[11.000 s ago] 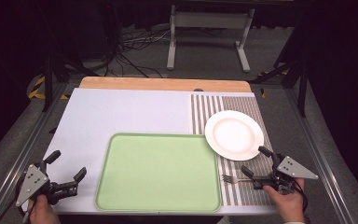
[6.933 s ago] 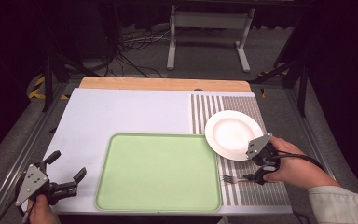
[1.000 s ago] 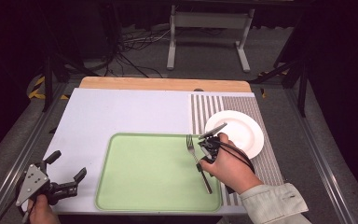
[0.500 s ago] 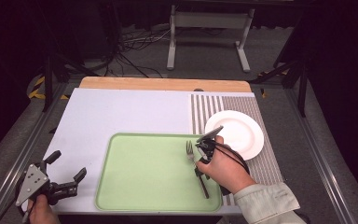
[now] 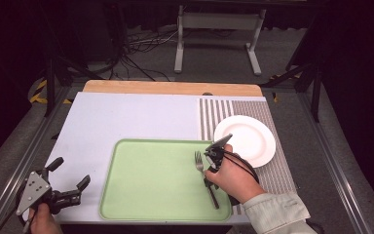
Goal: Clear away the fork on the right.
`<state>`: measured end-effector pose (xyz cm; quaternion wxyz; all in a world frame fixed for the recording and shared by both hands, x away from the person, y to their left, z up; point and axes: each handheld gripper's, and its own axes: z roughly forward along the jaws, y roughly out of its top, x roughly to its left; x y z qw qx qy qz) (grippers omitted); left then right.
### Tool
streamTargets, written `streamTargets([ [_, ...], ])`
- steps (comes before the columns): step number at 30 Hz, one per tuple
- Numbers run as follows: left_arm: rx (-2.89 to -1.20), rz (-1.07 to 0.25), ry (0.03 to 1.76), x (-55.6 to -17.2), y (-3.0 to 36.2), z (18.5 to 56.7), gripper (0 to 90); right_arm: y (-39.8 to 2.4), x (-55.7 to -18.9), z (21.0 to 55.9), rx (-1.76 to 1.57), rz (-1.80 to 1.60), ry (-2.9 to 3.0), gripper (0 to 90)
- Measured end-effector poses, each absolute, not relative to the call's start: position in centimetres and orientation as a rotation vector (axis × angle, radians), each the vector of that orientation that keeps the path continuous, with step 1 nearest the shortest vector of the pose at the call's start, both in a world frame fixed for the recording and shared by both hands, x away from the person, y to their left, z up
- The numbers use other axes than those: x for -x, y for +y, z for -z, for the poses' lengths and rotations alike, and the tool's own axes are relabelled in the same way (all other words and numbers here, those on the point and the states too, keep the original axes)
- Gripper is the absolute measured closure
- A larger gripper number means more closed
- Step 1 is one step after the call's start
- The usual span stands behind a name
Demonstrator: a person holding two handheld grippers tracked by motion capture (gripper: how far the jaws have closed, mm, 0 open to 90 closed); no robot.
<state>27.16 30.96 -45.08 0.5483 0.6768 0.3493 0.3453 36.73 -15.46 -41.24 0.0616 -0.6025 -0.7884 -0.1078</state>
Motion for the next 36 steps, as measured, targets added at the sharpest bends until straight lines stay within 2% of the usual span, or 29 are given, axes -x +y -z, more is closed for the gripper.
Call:
streamTargets([
  [4,-1.602,-0.816,0.828,-27.2,30.9,45.1,0.3,-15.3,-36.7,41.4,1.819,0.318,-2.379,83.9],
  [7,-1.600,-0.817,0.830,-27.1,30.9,45.1,0.3,-15.3,-36.7,41.5,1.808,0.330,-2.378,79.4],
  [20,-1.601,-0.817,0.829,-27.1,30.9,45.1,0.3,-15.7,-36.7,40.5,1.743,0.418,-2.457,69.5],
  [24,-1.598,-0.817,0.828,-27.1,30.9,45.1,0.3,-15.7,-36.5,40.0,1.651,0.529,-2.543,57.2],
  [30,-1.598,-0.817,0.827,-27.1,30.9,45.1,0.3,-15.8,-36.4,39.8,1.295,0.824,-2.875,29.4],
  [33,-1.598,-0.817,0.827,-27.1,30.9,45.0,0.3,-15.8,-36.4,39.7,1.143,0.925,-2.998,24.5],
  [36,-1.598,-0.818,0.827,-27.1,30.9,45.0,0.3,-15.8,-36.4,39.6,1.058,0.989,-3.041,24.0],
])
